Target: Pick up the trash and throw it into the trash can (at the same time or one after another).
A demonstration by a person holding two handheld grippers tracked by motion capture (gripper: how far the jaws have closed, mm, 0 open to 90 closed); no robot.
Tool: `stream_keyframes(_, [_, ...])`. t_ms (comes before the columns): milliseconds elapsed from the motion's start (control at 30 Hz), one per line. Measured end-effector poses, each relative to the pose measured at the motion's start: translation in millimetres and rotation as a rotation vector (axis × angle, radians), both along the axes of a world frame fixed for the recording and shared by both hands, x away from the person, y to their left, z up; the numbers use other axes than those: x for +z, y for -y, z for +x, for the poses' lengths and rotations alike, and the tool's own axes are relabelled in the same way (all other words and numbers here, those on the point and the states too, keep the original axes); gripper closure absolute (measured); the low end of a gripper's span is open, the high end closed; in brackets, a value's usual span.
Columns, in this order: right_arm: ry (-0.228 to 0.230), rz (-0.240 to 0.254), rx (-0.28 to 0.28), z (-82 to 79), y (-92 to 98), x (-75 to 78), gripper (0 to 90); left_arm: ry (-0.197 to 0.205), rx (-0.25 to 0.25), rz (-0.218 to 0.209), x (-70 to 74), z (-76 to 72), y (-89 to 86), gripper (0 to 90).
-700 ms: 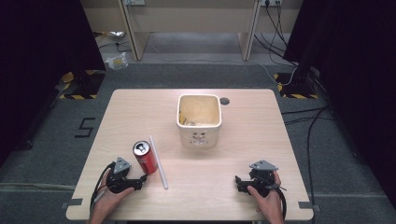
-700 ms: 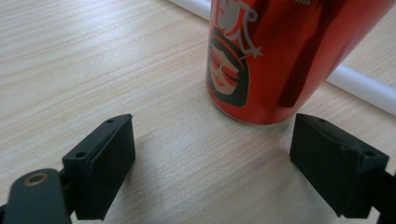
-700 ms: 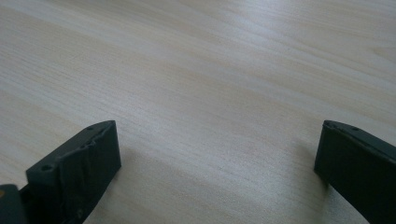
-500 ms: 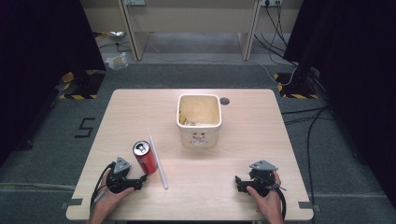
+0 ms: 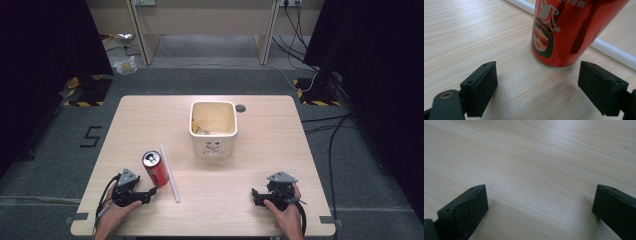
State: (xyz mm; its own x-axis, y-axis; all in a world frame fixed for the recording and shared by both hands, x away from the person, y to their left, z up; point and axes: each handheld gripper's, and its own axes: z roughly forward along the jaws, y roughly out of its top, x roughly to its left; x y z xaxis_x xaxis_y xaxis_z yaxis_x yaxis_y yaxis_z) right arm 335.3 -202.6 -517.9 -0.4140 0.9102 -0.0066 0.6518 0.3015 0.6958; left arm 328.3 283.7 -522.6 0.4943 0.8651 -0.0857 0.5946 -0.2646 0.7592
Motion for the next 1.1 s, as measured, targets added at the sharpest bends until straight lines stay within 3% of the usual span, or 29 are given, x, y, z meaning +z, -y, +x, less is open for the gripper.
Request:
stream_keyframes(400, [0.001, -0.001, 0.000, 0.0, 0.0, 0.0, 0.3, 0.062, -0.024, -0.047, 18.0, -7.2, 4.2, 15.7])
stream_keyframes(633, [0.000, -0.001, 0.000, 0.0, 0.0, 0.0, 0.3, 0.076, -0.037, -0.067, 23.7, -8.6, 7.2, 15.7])
stream_keyframes(1100, [0.000, -0.001, 0.001, 0.0, 0.0, 0.0, 0.3, 0.105, -0.055, -0.069, 31.4, -0.8, 19.2, 15.9])
